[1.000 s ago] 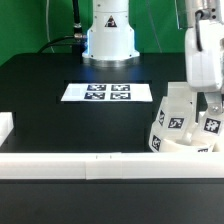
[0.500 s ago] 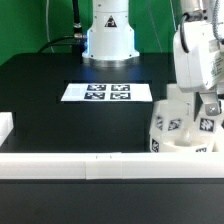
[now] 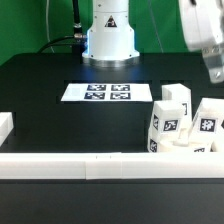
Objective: Assemble stool
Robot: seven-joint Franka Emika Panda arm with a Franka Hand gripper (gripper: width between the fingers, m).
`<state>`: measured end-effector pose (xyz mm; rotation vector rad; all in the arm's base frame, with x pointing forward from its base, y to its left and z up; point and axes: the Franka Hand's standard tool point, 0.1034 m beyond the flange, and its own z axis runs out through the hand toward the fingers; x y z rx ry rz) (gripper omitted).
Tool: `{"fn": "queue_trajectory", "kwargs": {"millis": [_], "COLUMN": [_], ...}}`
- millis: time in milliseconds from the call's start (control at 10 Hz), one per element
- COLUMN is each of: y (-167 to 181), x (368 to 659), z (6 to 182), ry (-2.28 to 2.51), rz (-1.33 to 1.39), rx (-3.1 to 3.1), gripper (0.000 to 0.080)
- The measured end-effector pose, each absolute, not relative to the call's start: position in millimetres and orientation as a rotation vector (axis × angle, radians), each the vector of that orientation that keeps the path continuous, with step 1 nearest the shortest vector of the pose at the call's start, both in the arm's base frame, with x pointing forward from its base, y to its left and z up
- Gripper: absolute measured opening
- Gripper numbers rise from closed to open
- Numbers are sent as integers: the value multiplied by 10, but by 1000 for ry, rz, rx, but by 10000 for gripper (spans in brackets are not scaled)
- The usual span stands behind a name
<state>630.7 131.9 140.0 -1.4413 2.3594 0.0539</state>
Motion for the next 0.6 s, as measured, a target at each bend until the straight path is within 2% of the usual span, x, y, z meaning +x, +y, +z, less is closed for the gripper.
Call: {"fn": "queue_trajectory", "kwargs": {"millis": [600], "y": [1318], "x": [6300], "z": [1342], "ry": [2360], "rz": [51], "rx": [-1452], "gripper": [649]}}
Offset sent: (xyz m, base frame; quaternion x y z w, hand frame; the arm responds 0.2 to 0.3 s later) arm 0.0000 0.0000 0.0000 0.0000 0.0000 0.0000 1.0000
